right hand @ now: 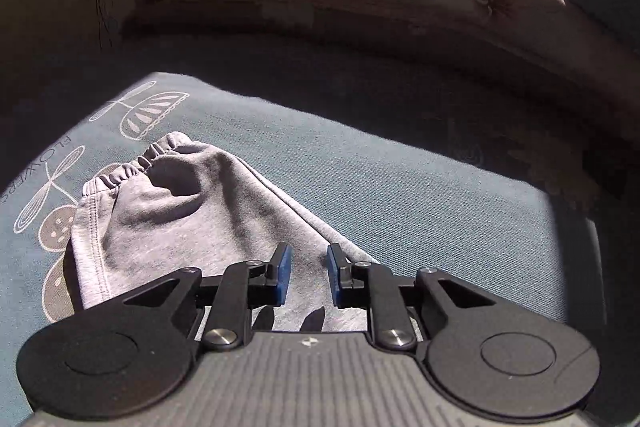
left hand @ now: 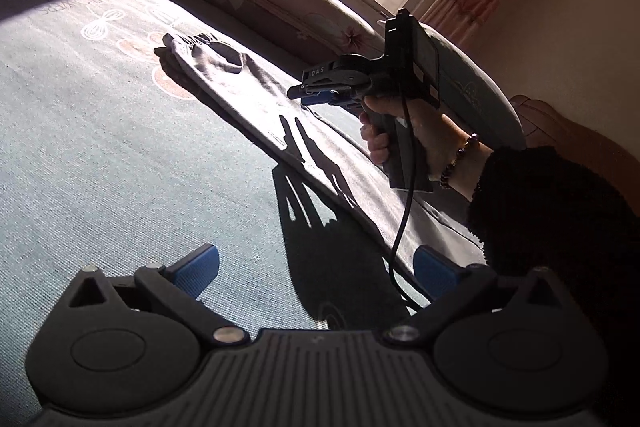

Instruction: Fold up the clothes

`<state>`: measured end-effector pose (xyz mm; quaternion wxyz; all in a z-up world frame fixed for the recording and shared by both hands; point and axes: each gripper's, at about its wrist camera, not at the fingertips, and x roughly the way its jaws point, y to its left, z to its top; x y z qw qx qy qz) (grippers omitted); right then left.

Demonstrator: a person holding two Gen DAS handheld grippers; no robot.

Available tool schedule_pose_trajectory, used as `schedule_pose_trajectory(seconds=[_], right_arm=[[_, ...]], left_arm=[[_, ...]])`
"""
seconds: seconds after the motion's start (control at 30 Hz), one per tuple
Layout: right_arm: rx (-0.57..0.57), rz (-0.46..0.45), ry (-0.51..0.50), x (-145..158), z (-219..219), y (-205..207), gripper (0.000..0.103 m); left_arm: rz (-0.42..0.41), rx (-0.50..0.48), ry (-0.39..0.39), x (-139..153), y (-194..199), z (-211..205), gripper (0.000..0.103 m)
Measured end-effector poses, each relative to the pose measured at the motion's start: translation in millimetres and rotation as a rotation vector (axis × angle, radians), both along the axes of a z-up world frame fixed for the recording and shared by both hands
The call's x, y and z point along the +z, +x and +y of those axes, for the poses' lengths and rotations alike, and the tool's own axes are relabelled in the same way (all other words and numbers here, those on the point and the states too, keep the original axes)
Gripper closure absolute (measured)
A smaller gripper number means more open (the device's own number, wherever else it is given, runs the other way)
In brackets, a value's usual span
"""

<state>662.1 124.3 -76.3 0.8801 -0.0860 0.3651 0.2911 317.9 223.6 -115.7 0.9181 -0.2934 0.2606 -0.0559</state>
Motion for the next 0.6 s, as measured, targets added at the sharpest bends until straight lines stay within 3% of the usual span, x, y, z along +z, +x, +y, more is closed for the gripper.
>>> schedule_pose_trajectory(seconds=[0.17, 0.27, 0.4, 0.6], right_arm=[[0.231, 0.093, -0.029, -10, 28, -37, 0.080], [0.310, 0.075, -0.079, -16, 45, -55, 0.074], [0.298, 0.101, -0.060, 6, 33, -58, 0.074], [0.205, 0.013, -0.097, 63, -28, -80, 0.066]], left_arm=[[0.006, -0.002, -0.002, -2, 1, -1, 0.001], [0.011, -0.009, 0.003, -3, 2, -3, 0.001], [0.005, -0.009, 0.009, -1, 0, -4, 0.001], [-0.007, -0.009, 0.032, 3, -6, -8, 0.001]])
